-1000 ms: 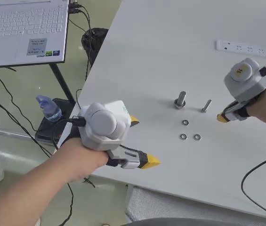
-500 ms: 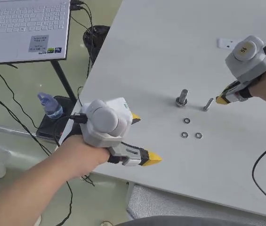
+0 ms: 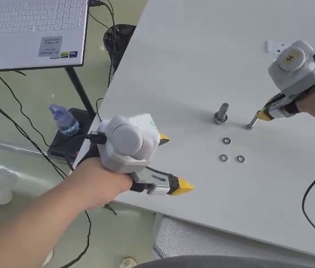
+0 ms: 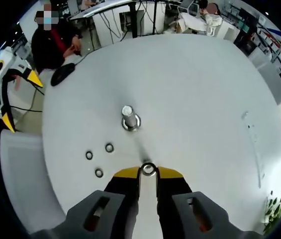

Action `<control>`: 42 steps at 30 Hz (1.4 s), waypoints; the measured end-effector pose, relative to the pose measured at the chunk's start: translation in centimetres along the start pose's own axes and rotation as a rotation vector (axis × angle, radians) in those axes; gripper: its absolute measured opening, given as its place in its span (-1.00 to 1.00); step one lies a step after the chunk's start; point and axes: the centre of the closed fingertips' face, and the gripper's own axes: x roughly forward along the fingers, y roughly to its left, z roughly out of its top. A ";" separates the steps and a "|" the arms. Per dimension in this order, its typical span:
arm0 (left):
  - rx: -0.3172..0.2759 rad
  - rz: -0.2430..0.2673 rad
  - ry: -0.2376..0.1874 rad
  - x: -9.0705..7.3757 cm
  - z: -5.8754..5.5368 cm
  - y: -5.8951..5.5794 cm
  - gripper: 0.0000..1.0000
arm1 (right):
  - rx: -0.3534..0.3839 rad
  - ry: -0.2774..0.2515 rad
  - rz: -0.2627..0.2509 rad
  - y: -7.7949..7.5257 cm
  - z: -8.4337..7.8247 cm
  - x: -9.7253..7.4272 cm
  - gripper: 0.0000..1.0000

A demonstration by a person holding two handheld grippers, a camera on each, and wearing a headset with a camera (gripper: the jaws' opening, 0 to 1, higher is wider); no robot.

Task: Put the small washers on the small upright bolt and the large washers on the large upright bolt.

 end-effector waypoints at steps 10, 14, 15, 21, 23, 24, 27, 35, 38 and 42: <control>-0.001 0.000 0.000 -0.1 0.2 0.3 0.37 | -0.004 0.018 0.002 0.6 -0.1 0.1 -0.75; -0.002 0.001 0.003 -0.1 0.2 0.5 0.37 | 0.002 0.013 0.008 0.8 0.0 0.0 -0.75; -0.002 0.000 0.004 0.0 0.2 0.5 0.37 | 0.000 0.015 0.008 0.8 0.0 0.0 -0.75; -0.001 -0.004 0.003 0.1 0.2 0.5 0.37 | -0.002 0.019 0.012 1.4 0.0 0.1 -0.75; 0.000 -0.004 0.006 0.1 0.2 0.6 0.37 | -0.004 0.023 0.014 1.4 -0.1 0.2 -0.75; 0.000 -0.004 0.006 0.1 0.2 0.6 0.37 | -0.007 0.022 0.014 1.5 0.0 0.2 -0.75; 0.000 -0.006 0.007 0.1 0.0 0.5 0.37 | -0.013 0.031 0.012 1.5 0.0 0.3 -0.75; -0.002 -0.002 -0.001 0.1 0.2 0.7 0.40 | -0.026 0.041 0.013 1.4 -0.2 0.7 -0.75; -0.004 -0.005 -0.001 0.2 0.2 0.7 0.40 | -0.032 0.049 0.016 1.4 -0.5 1.2 -0.75; -0.005 -0.007 0.004 0.2 0.0 0.7 0.39 | -0.035 0.057 0.015 1.1 -0.8 1.7 -0.75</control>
